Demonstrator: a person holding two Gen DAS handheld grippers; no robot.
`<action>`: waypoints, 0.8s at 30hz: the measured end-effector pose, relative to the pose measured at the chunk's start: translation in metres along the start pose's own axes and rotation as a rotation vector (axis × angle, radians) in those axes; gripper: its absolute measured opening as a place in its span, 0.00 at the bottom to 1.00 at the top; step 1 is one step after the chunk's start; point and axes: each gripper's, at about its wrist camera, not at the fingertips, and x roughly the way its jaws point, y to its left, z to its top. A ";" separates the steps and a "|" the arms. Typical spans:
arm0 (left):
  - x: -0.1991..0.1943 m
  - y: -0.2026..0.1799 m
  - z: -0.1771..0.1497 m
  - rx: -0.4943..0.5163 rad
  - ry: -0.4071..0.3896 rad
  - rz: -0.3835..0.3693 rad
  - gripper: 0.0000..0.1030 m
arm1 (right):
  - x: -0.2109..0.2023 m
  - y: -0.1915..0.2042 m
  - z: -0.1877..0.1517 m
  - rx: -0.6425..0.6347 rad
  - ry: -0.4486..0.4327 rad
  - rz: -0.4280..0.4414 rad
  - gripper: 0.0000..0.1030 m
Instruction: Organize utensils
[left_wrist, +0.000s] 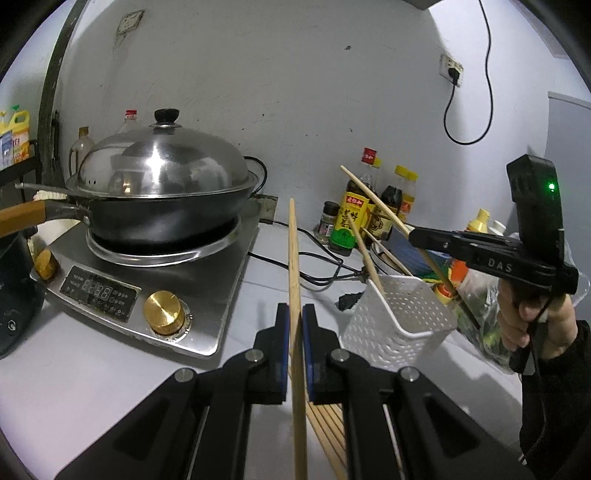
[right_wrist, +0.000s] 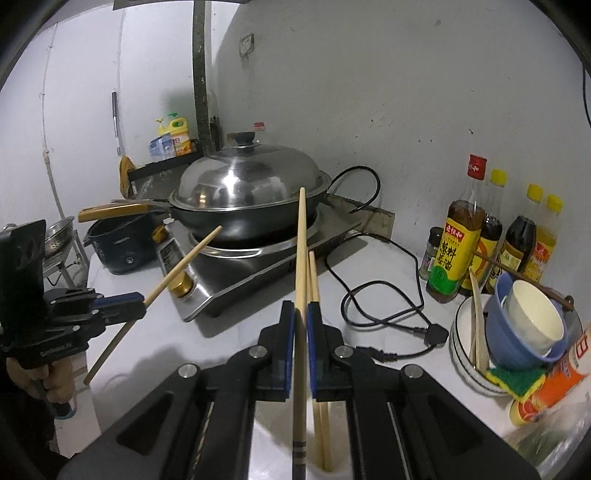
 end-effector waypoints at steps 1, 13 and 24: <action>0.002 0.004 0.000 -0.008 0.000 -0.002 0.06 | 0.005 -0.001 0.003 -0.001 0.003 -0.002 0.06; 0.016 0.029 -0.009 -0.053 -0.004 -0.011 0.06 | 0.049 0.003 0.018 -0.043 0.050 -0.019 0.06; 0.013 0.027 -0.015 -0.068 -0.004 -0.013 0.06 | 0.064 0.008 -0.009 -0.053 0.133 -0.027 0.06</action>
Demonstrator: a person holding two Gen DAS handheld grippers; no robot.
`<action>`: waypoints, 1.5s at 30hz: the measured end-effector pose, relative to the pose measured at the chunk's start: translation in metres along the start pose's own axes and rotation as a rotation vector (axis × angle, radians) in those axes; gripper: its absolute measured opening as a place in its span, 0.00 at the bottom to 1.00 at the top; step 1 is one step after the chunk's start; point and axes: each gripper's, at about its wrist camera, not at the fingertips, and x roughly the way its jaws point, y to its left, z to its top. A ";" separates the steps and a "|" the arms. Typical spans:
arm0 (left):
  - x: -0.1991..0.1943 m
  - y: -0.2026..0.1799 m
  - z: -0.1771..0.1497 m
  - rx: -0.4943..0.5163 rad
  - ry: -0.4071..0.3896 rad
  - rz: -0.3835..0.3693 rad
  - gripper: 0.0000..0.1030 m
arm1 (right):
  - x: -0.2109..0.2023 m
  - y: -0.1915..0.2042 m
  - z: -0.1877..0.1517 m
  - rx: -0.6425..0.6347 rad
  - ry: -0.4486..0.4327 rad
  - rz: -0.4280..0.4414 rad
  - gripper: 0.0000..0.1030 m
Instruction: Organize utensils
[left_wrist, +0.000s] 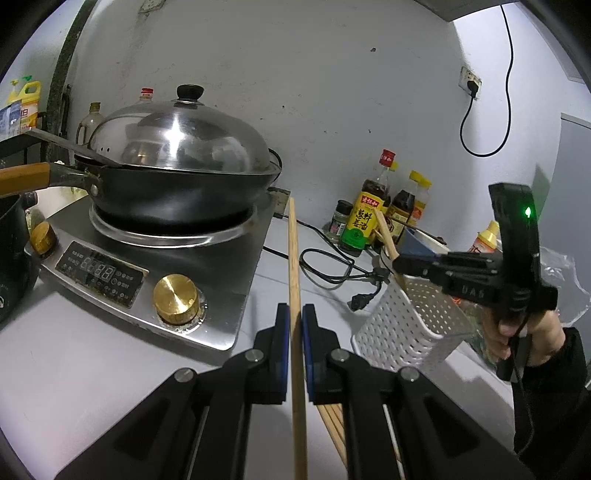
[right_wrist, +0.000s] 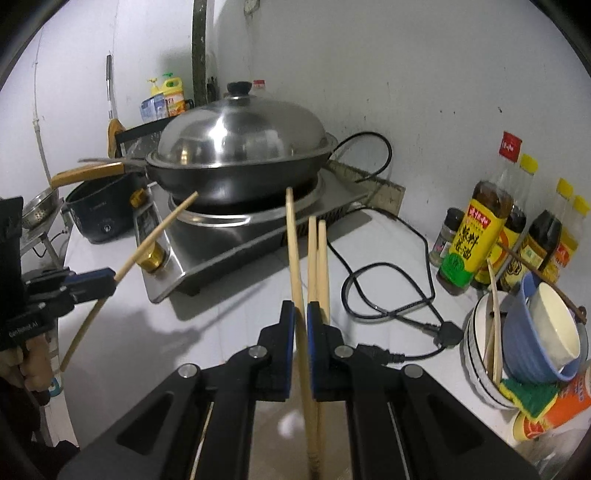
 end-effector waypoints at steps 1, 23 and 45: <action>-0.001 -0.002 0.000 0.001 -0.002 0.000 0.06 | 0.000 0.001 -0.003 0.000 0.005 -0.002 0.06; 0.002 -0.067 0.000 -0.002 0.027 -0.050 0.06 | -0.066 -0.034 -0.058 0.093 -0.054 -0.009 0.45; 0.088 -0.115 0.055 -0.249 -0.011 -0.079 0.06 | -0.104 -0.092 -0.086 0.236 -0.168 0.051 0.55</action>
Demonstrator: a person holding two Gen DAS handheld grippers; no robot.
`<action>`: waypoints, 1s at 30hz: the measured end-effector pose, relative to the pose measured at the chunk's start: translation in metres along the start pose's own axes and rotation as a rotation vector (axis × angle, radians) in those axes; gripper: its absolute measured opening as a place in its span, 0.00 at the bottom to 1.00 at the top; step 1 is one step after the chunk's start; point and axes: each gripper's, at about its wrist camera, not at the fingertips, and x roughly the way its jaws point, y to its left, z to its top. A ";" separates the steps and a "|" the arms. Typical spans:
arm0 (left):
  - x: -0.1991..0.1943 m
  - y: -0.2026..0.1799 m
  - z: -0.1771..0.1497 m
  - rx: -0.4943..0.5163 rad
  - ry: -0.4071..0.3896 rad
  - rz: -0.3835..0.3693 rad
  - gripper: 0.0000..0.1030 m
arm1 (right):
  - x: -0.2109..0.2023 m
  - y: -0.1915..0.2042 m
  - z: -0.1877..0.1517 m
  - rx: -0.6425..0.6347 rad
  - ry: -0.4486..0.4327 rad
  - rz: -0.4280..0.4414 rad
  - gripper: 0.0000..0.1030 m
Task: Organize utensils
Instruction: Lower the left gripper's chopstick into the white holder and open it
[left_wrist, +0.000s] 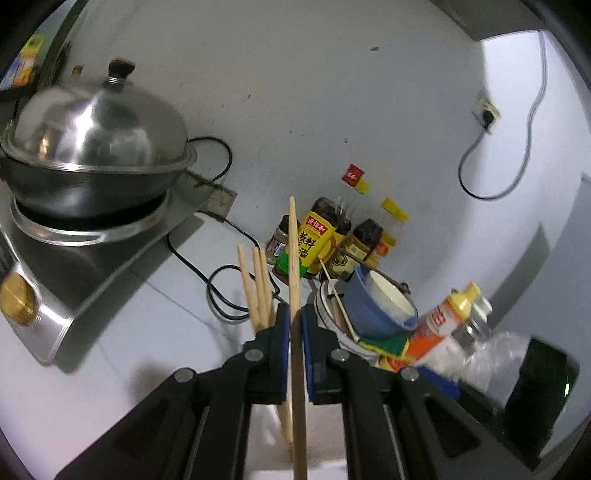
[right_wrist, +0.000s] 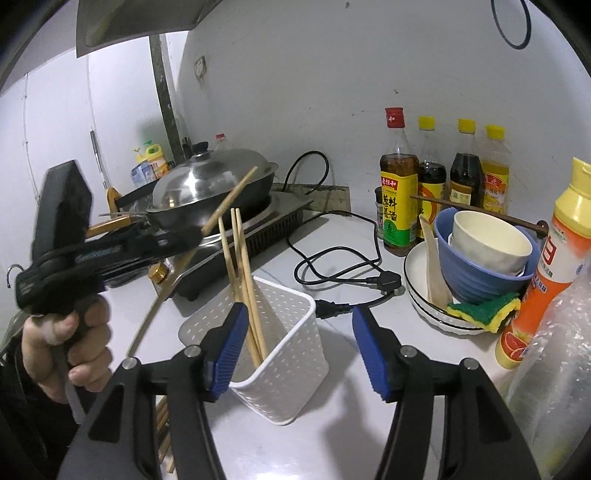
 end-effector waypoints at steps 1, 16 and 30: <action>0.003 0.000 0.002 -0.011 -0.001 -0.001 0.06 | 0.000 -0.002 0.000 0.003 -0.003 0.002 0.55; 0.047 -0.005 -0.006 -0.115 -0.107 0.140 0.06 | -0.003 -0.030 -0.006 0.055 -0.033 0.017 0.55; 0.033 -0.017 -0.019 -0.010 -0.008 0.083 0.38 | -0.006 -0.030 -0.008 0.070 -0.033 -0.006 0.55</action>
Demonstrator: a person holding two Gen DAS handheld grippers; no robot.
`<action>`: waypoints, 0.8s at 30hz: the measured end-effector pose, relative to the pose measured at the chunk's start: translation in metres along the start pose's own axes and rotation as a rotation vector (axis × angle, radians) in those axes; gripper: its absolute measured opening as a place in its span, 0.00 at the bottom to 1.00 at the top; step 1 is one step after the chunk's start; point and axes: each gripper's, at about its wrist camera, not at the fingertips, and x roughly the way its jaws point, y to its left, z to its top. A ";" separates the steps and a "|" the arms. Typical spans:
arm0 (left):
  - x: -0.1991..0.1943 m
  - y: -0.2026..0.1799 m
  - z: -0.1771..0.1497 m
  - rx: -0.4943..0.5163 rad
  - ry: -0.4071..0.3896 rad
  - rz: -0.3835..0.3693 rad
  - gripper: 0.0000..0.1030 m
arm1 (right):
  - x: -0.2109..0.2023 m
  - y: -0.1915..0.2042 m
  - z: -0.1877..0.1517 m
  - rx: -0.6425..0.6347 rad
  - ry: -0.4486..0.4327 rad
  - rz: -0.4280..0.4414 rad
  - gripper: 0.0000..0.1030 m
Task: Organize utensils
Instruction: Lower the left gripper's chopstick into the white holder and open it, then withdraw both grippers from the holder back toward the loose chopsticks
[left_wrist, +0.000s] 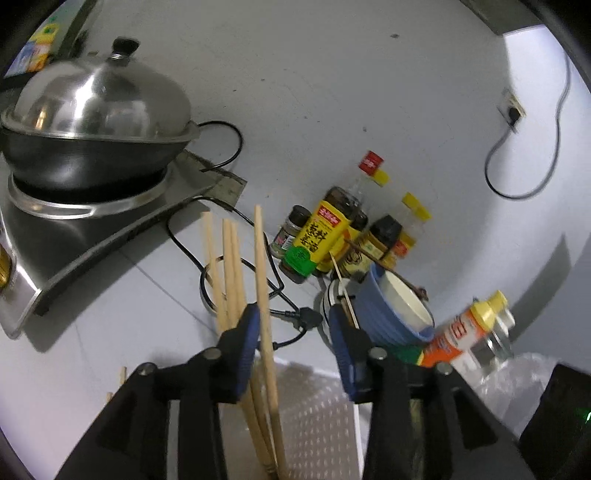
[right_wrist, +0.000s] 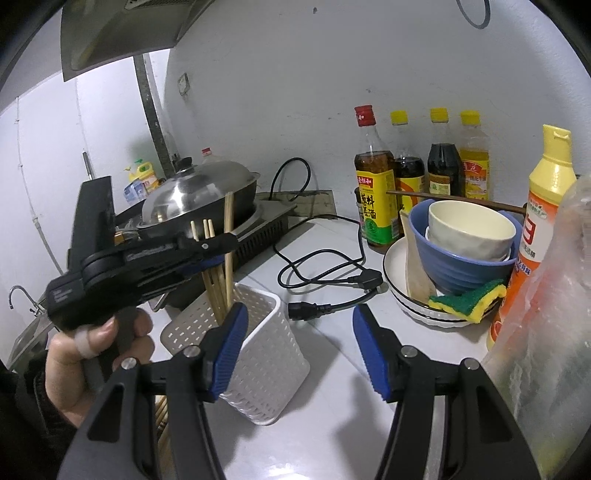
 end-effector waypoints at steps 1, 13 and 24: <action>-0.003 -0.001 -0.001 0.013 0.000 0.000 0.38 | -0.002 0.002 0.000 -0.001 -0.001 -0.005 0.55; -0.055 0.007 -0.010 0.064 -0.004 -0.024 0.40 | -0.020 0.027 -0.003 -0.018 -0.015 -0.039 0.55; -0.091 0.031 -0.030 0.103 0.010 -0.010 0.52 | -0.032 0.059 -0.018 -0.042 -0.001 -0.054 0.55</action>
